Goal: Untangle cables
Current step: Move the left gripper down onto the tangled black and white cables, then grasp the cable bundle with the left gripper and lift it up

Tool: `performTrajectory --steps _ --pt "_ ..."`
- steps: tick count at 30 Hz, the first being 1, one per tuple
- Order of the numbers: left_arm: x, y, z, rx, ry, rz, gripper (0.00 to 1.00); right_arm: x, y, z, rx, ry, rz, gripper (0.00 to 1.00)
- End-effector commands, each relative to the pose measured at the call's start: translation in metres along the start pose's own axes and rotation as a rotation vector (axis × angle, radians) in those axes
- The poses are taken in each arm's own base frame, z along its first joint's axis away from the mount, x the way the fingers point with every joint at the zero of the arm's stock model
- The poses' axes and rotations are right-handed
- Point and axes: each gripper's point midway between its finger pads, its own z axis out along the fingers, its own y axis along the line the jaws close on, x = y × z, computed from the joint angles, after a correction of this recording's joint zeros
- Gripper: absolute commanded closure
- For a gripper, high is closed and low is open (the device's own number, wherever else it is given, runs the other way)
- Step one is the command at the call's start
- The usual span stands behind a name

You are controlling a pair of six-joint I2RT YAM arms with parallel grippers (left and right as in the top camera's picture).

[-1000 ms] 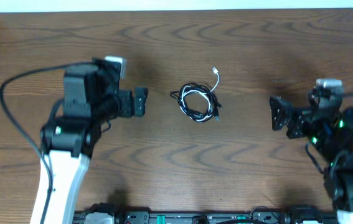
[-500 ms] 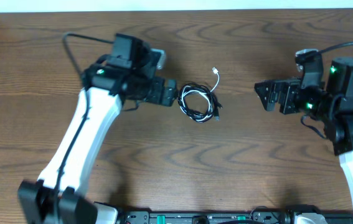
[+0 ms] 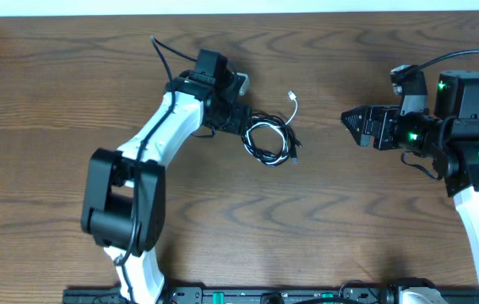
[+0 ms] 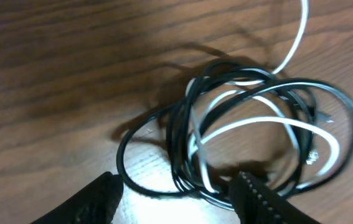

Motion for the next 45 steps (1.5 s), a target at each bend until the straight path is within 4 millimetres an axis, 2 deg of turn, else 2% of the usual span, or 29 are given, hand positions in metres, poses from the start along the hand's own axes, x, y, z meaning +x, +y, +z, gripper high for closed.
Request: performTrajectory --steps 1,6,11,16,24,26,28,30,32,34,36,40,43,45 --pt "0.001 -0.002 0.014 0.017 0.016 0.085 0.41 -0.006 0.004 -0.003 -0.016 -0.012 0.004 0.18" --pt "-0.001 -0.005 0.028 0.022 0.013 0.104 0.41 -0.006 0.001 -0.003 0.002 -0.015 0.005 0.18" --pt "-0.013 -0.009 0.035 0.025 -0.034 0.132 0.53 -0.006 0.001 -0.003 0.002 -0.015 0.005 0.19" --pt "-0.013 -0.006 0.045 0.025 -0.033 0.132 0.57 -0.005 0.001 -0.003 0.002 -0.011 0.008 0.20" --pt "0.000 -0.003 0.052 0.027 0.013 0.116 0.81 -0.004 -0.001 -0.001 0.008 -0.001 0.013 0.21" --pt "0.001 -0.003 0.052 0.027 0.016 0.114 0.91 -0.007 0.000 -0.001 0.005 -0.015 0.011 0.20" --pt "-0.003 -0.004 0.048 0.026 0.002 0.118 0.93 -0.011 0.000 -0.001 0.001 -0.032 0.024 0.19" --pt "-0.014 -0.009 0.033 0.026 -0.033 0.114 0.92 -0.015 0.001 -0.001 -0.002 -0.046 0.051 0.18" --pt "-0.031 -0.018 0.007 0.028 -0.089 0.086 0.93 -0.018 0.002 -0.001 -0.006 -0.058 0.067 0.18" --pt "-0.052 -0.037 -0.034 0.051 -0.189 0.059 0.92 -0.021 0.005 0.001 -0.015 -0.066 0.053 0.18" --pt "-0.062 -0.053 -0.067 0.084 -0.259 0.040 0.93 -0.021 0.008 0.004 -0.023 -0.063 0.043 0.18" --pt "-0.071 -0.085 -0.130 0.177 -0.376 -0.001 0.92 -0.020 0.014 0.015 -0.042 -0.045 0.029 0.18" --pt "-0.071 -0.097 -0.159 0.205 -0.424 -0.024 0.93 -0.019 0.021 0.027 -0.072 -0.028 0.012 0.18" --pt "-0.069 -0.101 -0.171 0.213 -0.441 -0.033 0.93 -0.019 0.028 0.035 -0.102 -0.017 -0.002 0.17"
